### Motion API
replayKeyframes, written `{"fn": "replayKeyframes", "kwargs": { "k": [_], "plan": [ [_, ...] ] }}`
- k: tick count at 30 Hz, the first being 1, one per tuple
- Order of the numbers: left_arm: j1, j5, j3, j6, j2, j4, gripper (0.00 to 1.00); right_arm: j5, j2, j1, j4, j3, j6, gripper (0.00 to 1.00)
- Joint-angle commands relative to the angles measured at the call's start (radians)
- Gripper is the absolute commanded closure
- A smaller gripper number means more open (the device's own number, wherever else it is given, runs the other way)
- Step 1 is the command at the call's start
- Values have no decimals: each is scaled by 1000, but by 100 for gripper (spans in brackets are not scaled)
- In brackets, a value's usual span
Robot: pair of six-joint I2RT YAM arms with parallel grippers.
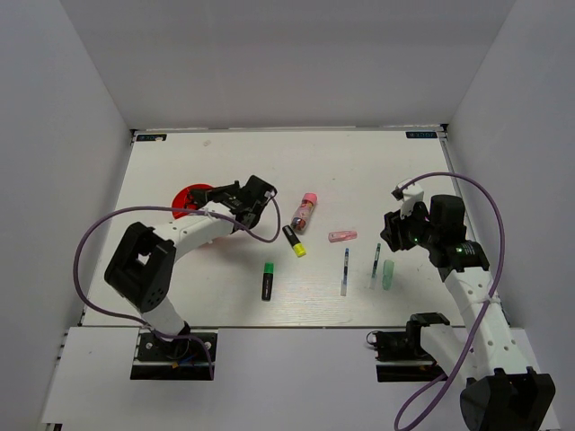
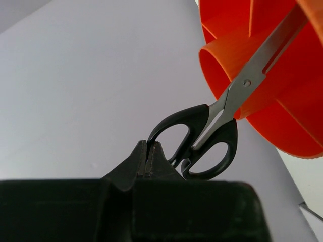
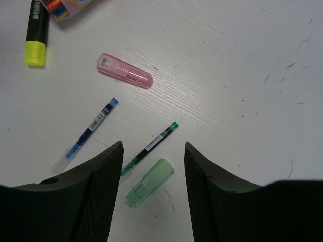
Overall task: Sort the stationery into containers
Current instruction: Place the stationery into the container
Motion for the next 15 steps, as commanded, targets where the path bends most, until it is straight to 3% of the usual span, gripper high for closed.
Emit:
{"fn": "replayKeyframes", "kwargs": {
  "k": [1,15],
  "plan": [
    [-15,-60,-4,90,-3,105,100,-20,-17,-3,1,8,5,45],
    [-46,-92,-61,328,66,395,99,-23,-23,0,3,7,6,43]
  ]
}}
